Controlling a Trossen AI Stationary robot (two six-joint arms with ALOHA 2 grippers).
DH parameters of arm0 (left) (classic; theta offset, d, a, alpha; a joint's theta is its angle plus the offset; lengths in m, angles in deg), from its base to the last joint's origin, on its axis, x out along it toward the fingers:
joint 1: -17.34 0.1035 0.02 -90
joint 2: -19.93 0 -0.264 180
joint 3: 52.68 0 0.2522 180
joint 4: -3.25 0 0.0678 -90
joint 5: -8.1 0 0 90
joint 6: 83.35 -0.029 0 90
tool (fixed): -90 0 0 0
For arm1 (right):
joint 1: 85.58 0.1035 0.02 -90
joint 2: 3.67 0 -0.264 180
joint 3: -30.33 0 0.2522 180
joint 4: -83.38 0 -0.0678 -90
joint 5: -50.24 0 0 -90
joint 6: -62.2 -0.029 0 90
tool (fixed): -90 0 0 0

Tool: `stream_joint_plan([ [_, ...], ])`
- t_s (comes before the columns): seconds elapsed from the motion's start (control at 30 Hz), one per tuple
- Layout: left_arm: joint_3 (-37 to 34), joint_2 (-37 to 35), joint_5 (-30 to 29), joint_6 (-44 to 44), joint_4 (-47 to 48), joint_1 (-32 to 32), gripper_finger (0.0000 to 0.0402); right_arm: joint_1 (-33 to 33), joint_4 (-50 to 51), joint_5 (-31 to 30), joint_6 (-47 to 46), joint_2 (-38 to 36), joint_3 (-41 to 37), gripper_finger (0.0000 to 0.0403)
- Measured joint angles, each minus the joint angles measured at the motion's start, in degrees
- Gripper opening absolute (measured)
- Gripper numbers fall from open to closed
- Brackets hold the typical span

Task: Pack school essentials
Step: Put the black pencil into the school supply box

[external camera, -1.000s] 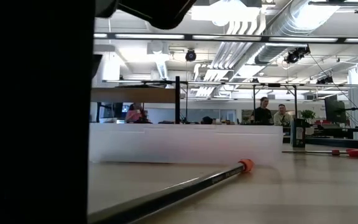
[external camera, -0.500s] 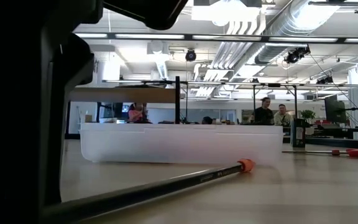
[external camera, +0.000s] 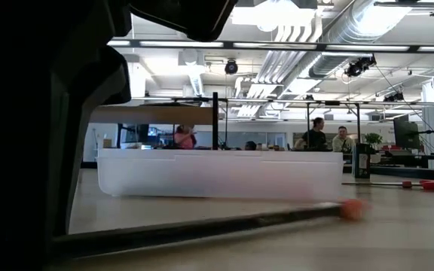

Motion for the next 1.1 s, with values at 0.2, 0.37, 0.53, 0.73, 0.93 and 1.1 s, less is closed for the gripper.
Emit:
stream_joint_plan([
  [0.2, 0.0, 0.0, 0.0, -2.5, -0.1, 0.0, 0.0007, 0.0, 0.0, 0.2, 0.0, 0.0, 0.0, 0.0144],
  [0.37, 0.0, 0.0, 0.2, -4.0, -0.7, 0.0, 0.0005, 0.0, 0.0, 0.2, 0.0, 0.0, 0.0, 0.0144],
  [0.53, 0.8, 0.1, 0.2, -5.1, -1.3, 0.0, 0.0004, 0.0, 0.0, 0.2, 0.0, 0.0, 0.0, 0.0144],
  [0.73, 2.9, 0.4, -0.6, -5.9, -1.2, -0.1, 0.0003, 0.0, 0.0, 0.2, 0.5, 0.0, 0.0, 0.0144],
  [0.93, 4.5, 0.8, -1.0, -5.9, -2.2, -0.1, 0.0003, 0.0, 0.0, 0.2, 2.0, -0.1, 0.0, 0.0144],
  [1.1, 4.7, 0.5, -1.4, -6.2, -2.4, 0.2, 0.0002, 0.0, 0.0, 0.2, 2.0, -1.0, 0.0, 0.0144],
])
